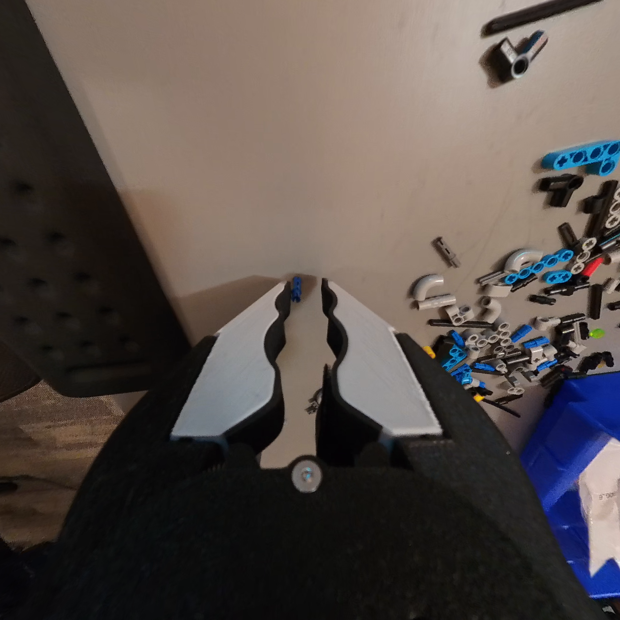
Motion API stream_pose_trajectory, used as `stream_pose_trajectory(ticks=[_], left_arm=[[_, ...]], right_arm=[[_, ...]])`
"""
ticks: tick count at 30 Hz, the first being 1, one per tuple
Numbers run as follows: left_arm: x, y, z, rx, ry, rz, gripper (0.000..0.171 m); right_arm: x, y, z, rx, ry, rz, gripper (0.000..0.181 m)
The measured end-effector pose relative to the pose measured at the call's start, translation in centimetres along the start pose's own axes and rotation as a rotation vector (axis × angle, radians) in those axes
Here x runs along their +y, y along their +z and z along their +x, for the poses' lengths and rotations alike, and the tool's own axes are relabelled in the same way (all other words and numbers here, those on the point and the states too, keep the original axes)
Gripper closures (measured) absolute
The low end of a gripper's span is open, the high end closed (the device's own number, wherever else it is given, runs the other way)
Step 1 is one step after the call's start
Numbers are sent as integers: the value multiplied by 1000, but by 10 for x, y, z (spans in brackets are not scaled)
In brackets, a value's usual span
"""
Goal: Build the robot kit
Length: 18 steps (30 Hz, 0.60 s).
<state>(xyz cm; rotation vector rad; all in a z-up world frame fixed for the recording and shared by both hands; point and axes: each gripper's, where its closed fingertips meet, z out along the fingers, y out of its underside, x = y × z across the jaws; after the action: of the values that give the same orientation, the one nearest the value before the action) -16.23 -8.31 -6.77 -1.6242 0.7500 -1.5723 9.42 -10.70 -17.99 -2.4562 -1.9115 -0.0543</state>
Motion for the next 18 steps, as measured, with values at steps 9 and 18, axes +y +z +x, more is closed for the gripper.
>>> stream_pose_trajectory(ticks=[9,18], left_arm=[[0,0,0,0,-2,3,165],[-1,-1,0,-1,-3,6,165]], right_arm=[[2,-3,-6,16,2,104,163],[10,5,-5,19,24,141,165]])
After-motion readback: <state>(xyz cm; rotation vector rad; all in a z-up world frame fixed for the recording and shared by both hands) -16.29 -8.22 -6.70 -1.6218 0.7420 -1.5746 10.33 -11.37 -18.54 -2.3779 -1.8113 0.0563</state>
